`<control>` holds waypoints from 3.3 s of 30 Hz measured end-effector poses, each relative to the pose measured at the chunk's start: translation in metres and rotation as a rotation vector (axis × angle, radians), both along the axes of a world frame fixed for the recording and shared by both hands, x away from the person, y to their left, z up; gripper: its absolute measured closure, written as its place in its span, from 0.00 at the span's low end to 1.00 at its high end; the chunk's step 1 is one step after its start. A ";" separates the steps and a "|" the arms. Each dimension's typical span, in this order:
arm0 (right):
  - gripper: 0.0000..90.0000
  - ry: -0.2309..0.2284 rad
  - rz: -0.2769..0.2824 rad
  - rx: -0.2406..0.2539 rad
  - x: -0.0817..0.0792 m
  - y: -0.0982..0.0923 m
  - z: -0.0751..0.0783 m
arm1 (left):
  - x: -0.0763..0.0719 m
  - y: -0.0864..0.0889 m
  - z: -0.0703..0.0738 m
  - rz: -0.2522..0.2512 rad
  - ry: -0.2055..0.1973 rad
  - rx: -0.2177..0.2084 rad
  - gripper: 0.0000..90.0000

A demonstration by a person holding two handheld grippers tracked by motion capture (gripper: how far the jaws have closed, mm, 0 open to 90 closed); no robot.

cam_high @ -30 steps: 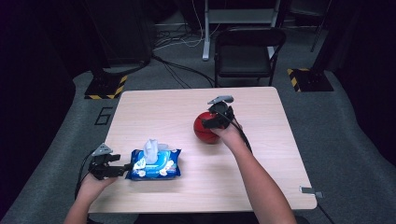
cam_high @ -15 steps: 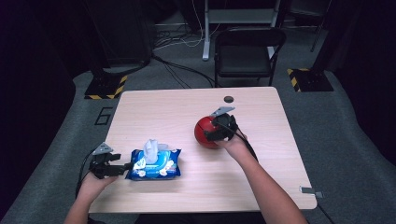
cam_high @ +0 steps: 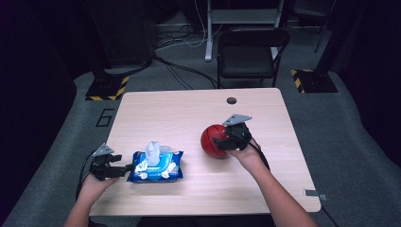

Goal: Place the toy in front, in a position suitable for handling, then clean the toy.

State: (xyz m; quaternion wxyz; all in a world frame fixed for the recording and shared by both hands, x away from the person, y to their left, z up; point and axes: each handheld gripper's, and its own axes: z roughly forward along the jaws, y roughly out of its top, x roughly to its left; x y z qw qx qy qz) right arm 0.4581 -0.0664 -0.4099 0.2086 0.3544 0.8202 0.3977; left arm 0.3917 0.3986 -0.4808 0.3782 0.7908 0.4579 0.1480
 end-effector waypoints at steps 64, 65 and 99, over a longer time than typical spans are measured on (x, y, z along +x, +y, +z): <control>0.22 0.080 0.142 0.091 -0.030 0.014 -0.010 | -0.020 -0.020 0.043 -0.129 -0.100 -0.065 0.29; 0.22 0.071 0.140 0.082 -0.030 0.016 -0.009 | -0.020 -0.025 0.044 -0.145 -0.106 -0.060 0.29; 0.22 0.050 0.151 0.098 -0.027 0.018 -0.012 | 0.011 -0.086 0.044 -0.229 -0.084 -0.018 0.87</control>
